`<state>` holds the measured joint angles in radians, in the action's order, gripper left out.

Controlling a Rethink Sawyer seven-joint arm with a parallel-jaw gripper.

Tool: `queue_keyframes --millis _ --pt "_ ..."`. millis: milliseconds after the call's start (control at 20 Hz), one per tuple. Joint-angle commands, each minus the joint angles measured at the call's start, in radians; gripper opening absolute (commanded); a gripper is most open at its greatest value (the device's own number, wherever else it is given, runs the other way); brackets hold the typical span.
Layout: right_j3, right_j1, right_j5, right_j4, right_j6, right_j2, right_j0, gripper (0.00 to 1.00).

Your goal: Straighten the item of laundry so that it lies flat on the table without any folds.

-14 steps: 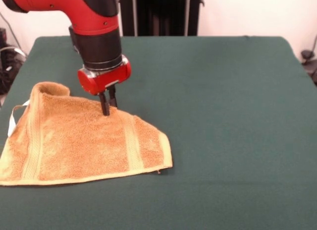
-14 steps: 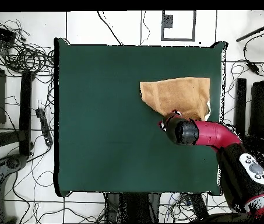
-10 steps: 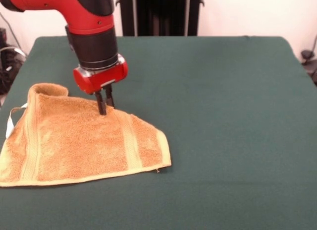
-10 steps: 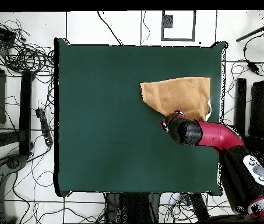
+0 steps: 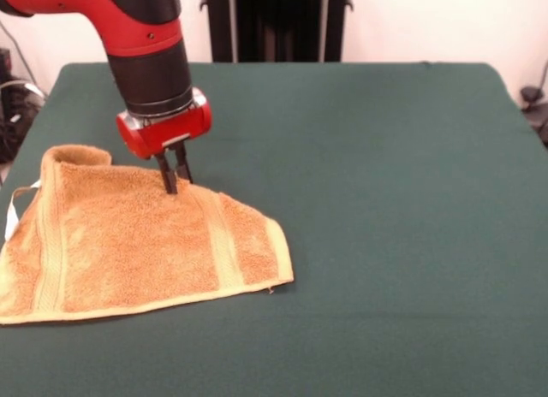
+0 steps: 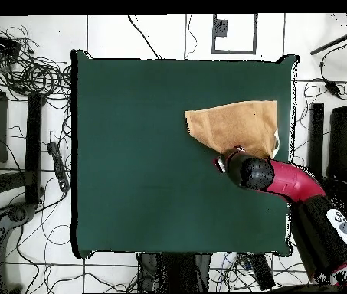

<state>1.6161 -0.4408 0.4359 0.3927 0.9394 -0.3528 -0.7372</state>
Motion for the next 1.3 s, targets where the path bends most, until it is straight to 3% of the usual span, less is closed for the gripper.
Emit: queue_keyframes --millis 50,800,1300 --pt "0.08 0.021 0.182 -0.092 0.189 0.016 0.039 0.0" --pt "0.112 0.062 0.425 -0.233 0.153 -0.011 0.047 0.0" --pt "0.168 0.091 0.48 -0.388 0.169 -0.085 0.019 0.0"
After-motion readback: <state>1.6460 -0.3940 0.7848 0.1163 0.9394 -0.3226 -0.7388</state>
